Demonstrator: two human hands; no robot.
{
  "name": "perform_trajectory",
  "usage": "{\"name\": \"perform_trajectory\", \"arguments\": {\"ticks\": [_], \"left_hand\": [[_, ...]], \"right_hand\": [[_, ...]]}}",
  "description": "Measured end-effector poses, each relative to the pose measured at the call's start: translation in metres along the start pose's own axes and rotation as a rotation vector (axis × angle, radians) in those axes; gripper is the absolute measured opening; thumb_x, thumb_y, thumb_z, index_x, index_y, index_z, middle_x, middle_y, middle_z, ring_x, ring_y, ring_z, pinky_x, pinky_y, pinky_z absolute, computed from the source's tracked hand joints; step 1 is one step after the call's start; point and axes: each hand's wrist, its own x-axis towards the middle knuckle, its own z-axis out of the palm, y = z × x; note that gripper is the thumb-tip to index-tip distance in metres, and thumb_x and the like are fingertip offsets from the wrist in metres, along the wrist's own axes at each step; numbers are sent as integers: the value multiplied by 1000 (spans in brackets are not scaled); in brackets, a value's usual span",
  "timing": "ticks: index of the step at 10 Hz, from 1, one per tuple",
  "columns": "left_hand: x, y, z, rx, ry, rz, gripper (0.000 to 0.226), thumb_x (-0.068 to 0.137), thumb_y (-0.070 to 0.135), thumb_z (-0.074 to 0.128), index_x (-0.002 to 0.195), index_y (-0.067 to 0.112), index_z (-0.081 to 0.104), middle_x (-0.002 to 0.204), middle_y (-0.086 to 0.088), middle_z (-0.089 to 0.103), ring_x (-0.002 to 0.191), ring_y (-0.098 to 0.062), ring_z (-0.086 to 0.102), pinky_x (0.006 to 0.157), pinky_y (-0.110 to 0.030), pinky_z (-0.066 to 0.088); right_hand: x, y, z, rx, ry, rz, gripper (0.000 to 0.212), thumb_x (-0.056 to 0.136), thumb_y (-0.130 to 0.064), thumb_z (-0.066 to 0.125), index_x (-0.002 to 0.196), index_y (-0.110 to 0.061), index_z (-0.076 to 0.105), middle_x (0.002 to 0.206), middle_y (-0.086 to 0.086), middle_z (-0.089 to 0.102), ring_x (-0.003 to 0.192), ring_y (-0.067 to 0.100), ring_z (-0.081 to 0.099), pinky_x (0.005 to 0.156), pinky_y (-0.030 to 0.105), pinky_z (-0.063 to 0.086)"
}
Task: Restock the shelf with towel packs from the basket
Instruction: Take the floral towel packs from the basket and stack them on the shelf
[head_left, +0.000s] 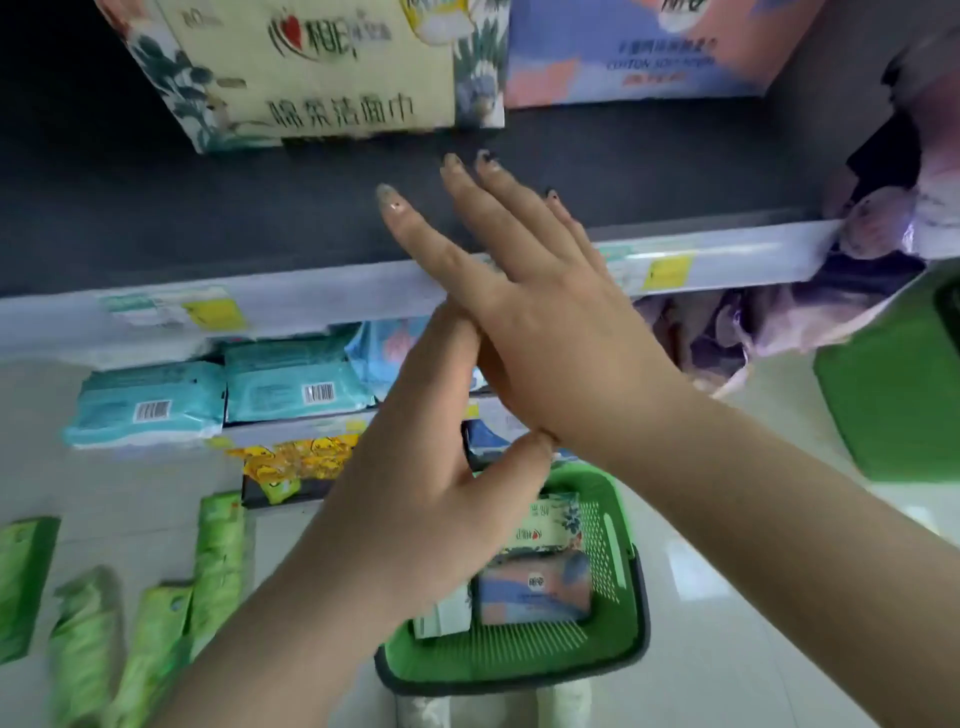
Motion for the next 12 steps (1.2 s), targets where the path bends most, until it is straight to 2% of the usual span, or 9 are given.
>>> {"name": "perform_trajectory", "arguments": {"ticks": [2,3,4,5,6,7,9,11,12], "left_hand": [[-39,-59,55,41,-198,-82,72,79,39,51,136,49,9,141,44,-3,133,21,-4,100,5,2],[-59,-120,88,149,-337,-421,73,92,29,53,146,35,4,148,25,-13,136,10,-10,107,-9,2],[-71,-188,117,256,-433,-703,71,94,25,51,150,15,9,158,0,5,144,-12,9,112,-25,15],[-86,-248,146,301,-466,-855,54,90,20,55,138,10,33,136,-10,43,120,-24,46,86,-24,40],[-100,-298,171,329,-441,-975,31,89,16,54,119,7,52,102,-10,60,84,-21,57,55,-21,38],[-105,-338,189,408,-425,-1056,24,92,18,51,107,1,59,94,-15,64,80,-27,60,54,-25,36],[-102,-390,223,531,-432,-1103,40,94,26,51,120,-3,48,113,-20,60,94,-32,60,66,-29,41],[-100,-436,240,574,-311,-1193,35,94,27,50,104,-6,55,82,-14,60,68,-24,58,50,-28,37],[-101,-455,248,564,-277,-1211,33,96,26,46,103,-5,55,89,-17,62,74,-29,61,50,-28,37]], "right_hand": [[-124,11,40,-63,-281,143,79,68,-1,52,141,-22,32,142,16,43,131,33,41,103,49,37],[-199,24,77,-127,-516,286,99,48,-7,80,136,-21,38,134,15,53,122,32,53,95,51,44],[-265,33,106,-111,-712,369,97,35,-11,87,126,-21,55,123,13,62,108,30,63,84,45,52],[-311,32,129,-50,-768,401,88,31,-6,84,116,-20,65,116,12,66,99,28,67,78,39,55],[-335,26,147,9,-804,417,90,29,-6,84,116,-19,65,114,11,67,96,26,68,72,33,56],[-349,24,163,51,-825,475,96,26,-8,86,118,-21,63,113,7,68,88,21,70,62,26,56],[-385,20,181,104,-827,547,94,37,-7,82,125,-20,51,117,7,65,86,21,70,61,25,56],[-411,29,205,145,-845,560,85,47,0,78,127,-15,51,120,13,63,90,29,69,62,33,57],[-418,34,213,176,-849,589,81,53,3,74,128,-13,51,122,17,61,93,35,67,62,38,57]]}}
